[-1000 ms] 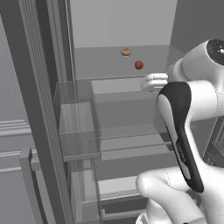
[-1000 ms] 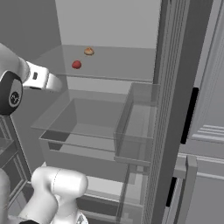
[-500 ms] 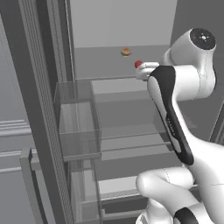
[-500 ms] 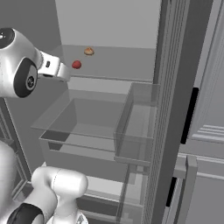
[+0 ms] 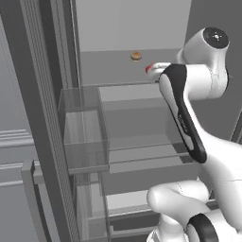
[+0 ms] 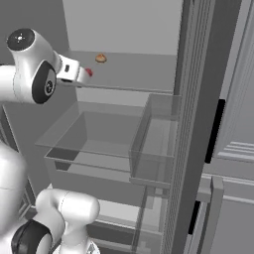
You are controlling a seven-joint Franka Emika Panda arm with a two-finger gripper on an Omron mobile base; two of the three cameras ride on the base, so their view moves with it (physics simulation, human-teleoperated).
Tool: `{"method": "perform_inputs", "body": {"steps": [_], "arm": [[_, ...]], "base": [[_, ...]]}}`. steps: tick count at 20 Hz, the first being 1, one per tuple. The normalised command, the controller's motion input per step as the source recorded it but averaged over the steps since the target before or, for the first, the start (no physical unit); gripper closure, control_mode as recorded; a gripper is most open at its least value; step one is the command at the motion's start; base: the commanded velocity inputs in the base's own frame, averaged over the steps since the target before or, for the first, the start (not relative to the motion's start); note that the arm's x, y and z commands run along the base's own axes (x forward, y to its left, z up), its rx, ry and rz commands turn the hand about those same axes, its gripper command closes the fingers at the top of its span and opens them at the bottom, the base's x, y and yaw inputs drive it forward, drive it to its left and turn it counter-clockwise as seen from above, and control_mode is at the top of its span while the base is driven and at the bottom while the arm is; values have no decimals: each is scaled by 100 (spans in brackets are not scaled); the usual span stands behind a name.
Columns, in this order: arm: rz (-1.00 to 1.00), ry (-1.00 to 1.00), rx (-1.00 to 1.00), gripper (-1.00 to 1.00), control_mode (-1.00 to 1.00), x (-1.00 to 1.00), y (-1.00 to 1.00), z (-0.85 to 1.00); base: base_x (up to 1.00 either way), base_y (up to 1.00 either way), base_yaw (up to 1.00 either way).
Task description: Take the strawberry from the fridge and place it on top of the pancake, located on the dining counter.
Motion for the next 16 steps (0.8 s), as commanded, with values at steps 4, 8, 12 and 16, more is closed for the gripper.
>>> {"method": "perform_inputs", "body": {"steps": [4,8,12,16], "arm": [[0,0,0,-100,-100,35,0,0],[0,0,0,-100,-100,40,0,0],[0,0,0,-100,-100,38,0,0],[0,0,0,-100,-100,37,0,0]], "base": [[0,0,0],[0,0,0],[0,0,0],[0,0,0]]}}
